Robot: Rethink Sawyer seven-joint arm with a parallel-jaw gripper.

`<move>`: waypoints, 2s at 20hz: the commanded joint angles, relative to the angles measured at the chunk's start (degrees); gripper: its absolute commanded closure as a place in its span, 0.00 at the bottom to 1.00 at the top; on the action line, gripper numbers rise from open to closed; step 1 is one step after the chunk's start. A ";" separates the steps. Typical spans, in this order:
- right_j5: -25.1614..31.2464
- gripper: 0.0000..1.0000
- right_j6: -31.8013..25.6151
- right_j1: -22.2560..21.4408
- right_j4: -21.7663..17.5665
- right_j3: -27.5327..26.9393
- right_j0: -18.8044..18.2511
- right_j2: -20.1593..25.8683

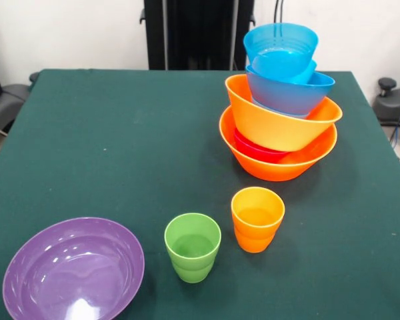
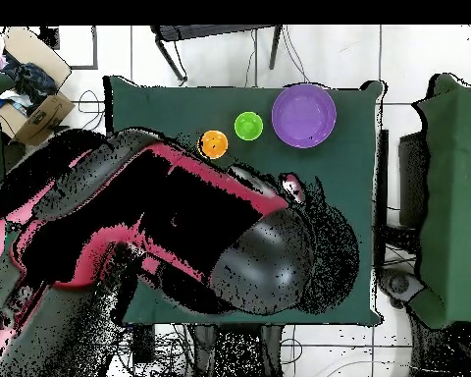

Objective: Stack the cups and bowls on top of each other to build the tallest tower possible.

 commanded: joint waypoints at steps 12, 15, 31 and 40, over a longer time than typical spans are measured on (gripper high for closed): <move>3.80 1.00 -20.78 11.15 -3.39 -12.54 -11.14 12.12; 5.40 1.00 -20.38 12.66 -2.37 -13.04 -12.02 12.18; 9.59 1.00 -31.24 19.28 0.55 -17.86 -16.41 14.71; 13.85 1.00 -34.63 25.73 0.50 -20.71 -18.88 15.37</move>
